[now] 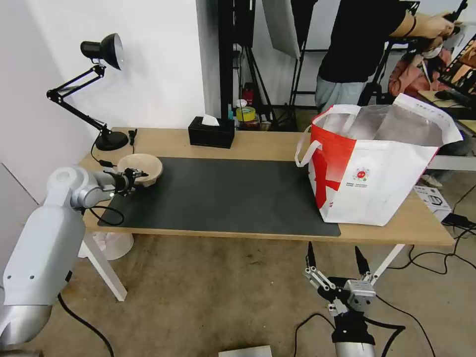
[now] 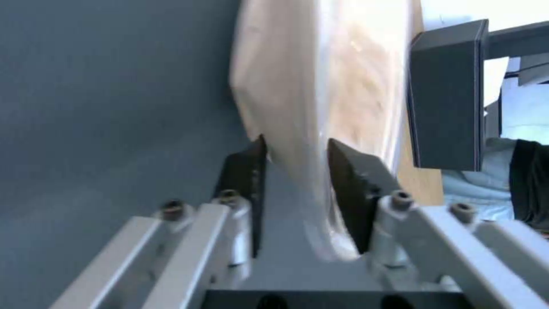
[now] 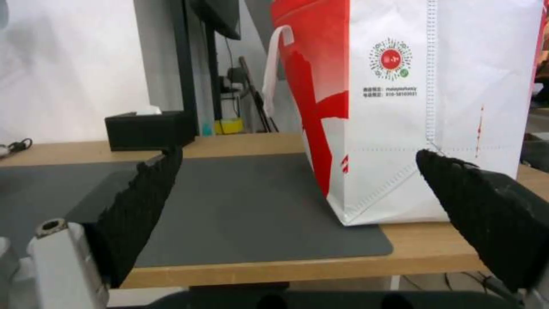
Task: Pick up the trash from the table and place it into the takeout bag.
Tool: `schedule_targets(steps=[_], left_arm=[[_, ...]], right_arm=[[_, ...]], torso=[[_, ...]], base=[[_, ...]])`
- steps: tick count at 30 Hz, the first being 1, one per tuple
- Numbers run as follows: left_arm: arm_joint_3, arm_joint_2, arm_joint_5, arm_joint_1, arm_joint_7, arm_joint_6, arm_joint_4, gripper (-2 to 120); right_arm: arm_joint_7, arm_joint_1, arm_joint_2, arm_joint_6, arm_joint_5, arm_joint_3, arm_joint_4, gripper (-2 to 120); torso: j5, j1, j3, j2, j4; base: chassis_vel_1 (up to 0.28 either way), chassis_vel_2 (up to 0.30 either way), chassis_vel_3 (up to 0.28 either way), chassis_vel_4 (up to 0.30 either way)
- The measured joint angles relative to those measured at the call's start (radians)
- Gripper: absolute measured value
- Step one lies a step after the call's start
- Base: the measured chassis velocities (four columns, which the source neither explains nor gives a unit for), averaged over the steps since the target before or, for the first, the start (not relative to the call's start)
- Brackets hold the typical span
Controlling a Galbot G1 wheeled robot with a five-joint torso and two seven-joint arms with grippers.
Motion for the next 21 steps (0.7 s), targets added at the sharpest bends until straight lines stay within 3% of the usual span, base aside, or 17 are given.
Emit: schedule_targets(steps=[7,18,21], left_arm=[[0.000,-0.001,0.010,0.003,0.001,-0.003,-0.003,1],[-0.003,0.006,0.014,0.015,0.012,-0.005,-0.031,1],[-0.005,0.019,0.007,0.024,0.023,-0.005,-0.079,1]], right_arm=[[0.000,0.000,0.000,0.000,0.000,0.000,0.000,100],[0.000,0.000,0.000,0.000,0.000,0.000,0.000,100],[0.000,0.000,0.000,0.000,0.000,0.000,0.000,100]], torso=[[0.0000,0.000,0.000,0.000,0.0000],[0.0000,0.000,0.000,0.000,0.0000],[-0.0001,0.000,0.000,0.000,0.0000]], base=[[0.000,0.000,0.000,0.000],[0.000,0.000,0.000,0.000],[0.000,0.000,0.000,0.000]])
